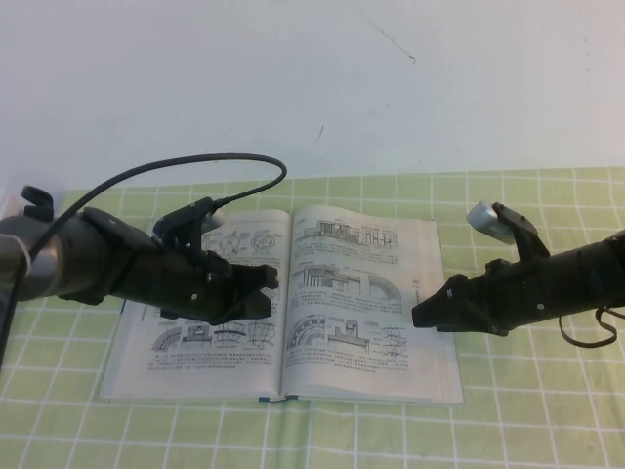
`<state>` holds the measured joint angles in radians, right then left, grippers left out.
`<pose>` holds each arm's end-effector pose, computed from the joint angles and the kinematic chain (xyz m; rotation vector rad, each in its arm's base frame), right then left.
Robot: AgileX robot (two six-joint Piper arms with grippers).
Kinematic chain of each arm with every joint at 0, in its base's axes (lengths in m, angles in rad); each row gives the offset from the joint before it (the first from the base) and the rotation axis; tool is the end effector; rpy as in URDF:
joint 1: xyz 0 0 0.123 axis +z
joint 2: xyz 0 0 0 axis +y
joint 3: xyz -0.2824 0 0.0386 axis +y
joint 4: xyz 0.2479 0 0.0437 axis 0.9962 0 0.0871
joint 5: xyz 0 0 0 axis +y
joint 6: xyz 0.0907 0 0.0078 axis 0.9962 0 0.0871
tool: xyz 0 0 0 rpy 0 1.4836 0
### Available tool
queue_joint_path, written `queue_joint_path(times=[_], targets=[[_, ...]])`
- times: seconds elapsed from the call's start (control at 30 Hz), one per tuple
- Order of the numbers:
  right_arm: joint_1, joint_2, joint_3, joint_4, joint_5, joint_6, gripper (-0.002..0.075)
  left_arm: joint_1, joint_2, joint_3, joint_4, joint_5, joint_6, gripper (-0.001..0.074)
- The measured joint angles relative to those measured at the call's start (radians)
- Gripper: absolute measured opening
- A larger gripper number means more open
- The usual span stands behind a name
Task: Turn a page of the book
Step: Open the closed book
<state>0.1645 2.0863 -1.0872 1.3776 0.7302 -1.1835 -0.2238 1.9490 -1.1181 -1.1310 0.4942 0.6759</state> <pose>0.3611 0.1204 0.1041 -0.2833 2.5726 1.0447 0.3677 -0.1239 0.1498 -0.0527 2.5963 -0.8038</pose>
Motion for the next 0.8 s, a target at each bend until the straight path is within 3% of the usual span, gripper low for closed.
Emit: queue_joint_path(times=[0.8], targets=[[0.000,0.058,0.000,0.223,0.094,-0.079,0.0408,0.008,0.017,-0.006,-0.024,0.023,0.028,-0.0004]])
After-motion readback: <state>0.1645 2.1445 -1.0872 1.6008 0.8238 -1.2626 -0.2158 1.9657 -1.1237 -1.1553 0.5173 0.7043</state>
